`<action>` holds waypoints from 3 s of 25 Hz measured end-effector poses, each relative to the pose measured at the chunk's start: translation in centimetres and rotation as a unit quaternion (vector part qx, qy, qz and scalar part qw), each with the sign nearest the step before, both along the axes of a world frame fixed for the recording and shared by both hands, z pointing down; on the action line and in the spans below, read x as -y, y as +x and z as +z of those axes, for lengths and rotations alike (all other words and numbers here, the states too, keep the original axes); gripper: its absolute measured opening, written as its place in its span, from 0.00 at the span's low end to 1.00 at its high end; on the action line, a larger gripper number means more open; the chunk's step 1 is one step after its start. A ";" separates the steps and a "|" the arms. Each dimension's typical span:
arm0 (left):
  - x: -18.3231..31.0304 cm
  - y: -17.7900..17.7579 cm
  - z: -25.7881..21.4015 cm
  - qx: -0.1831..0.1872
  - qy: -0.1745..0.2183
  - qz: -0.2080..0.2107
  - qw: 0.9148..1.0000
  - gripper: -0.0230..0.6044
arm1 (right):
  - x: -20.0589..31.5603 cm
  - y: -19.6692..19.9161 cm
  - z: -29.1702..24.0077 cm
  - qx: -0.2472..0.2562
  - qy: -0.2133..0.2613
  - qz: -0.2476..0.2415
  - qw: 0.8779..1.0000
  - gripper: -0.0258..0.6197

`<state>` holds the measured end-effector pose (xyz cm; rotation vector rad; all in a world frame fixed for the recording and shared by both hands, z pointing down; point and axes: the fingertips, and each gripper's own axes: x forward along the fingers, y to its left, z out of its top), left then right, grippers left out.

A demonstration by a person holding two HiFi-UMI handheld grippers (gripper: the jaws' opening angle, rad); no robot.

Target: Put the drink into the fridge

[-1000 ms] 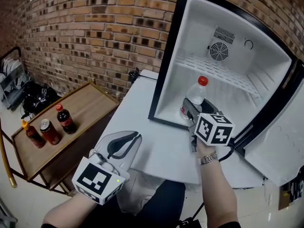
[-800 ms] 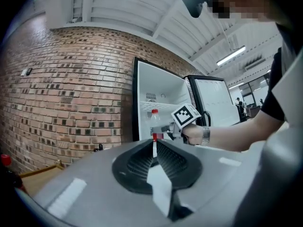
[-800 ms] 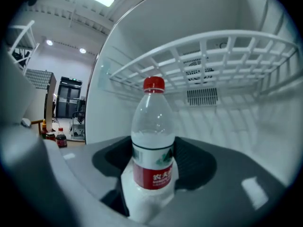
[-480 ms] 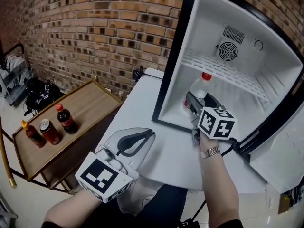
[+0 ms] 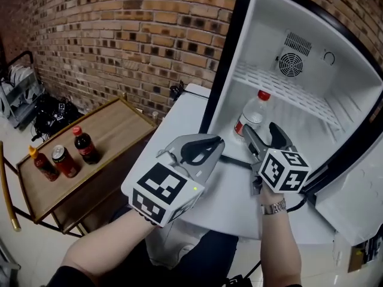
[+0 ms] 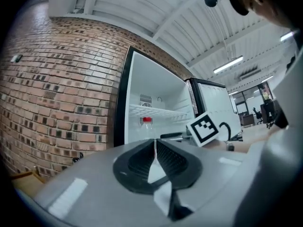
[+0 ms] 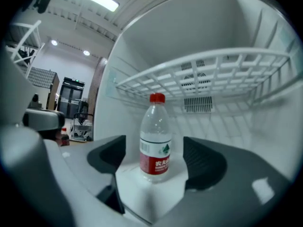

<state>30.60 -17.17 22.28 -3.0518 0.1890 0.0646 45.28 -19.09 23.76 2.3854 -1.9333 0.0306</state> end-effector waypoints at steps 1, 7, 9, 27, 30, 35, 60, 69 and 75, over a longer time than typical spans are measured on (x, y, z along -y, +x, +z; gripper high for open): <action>-0.1 0.2 -0.3 0.000 0.000 0.003 1.000 0.06 | -0.8 -0.8 -0.8 -0.006 0.008 -0.003 1.000 0.61; 0.7 -4.0 -0.6 -0.013 -0.006 -0.034 0.999 0.06 | -2.7 -11.2 -5.0 -0.056 0.054 -0.093 0.993 0.46; 1.8 -7.5 0.4 -0.014 -0.011 -0.061 0.998 0.06 | -1.9 -15.7 -4.9 -0.060 0.059 -0.136 0.987 0.42; 8.4 -41.8 7.0 0.005 -0.012 -0.361 0.933 0.06 | 11.2 -48.1 8.2 -0.063 -0.042 -0.346 0.935 0.42; 8.7 -44.3 7.4 0.005 -0.022 -0.374 0.927 0.06 | 14.1 -49.3 10.2 -0.076 -0.065 -0.318 0.943 0.42; 9.5 -44.7 8.2 0.005 -0.034 -0.374 0.927 0.06 | 18.9 -47.8 13.4 -0.058 -0.108 -0.266 0.956 0.49; 13.3 -37.9 8.4 0.019 -0.038 -0.313 0.949 0.06 | 17.9 -46.3 9.8 0.021 -0.097 -0.302 0.948 0.50; 8.9 -28.9 5.9 0.014 -0.012 -0.231 0.973 0.06 | 9.5 -37.4 3.9 0.003 -0.046 -0.246 0.968 0.50; 4.4 -19.2 4.6 0.005 0.006 -0.150 0.989 0.06 | 3.2 -26.4 3.0 -0.006 -0.037 -0.159 0.987 0.50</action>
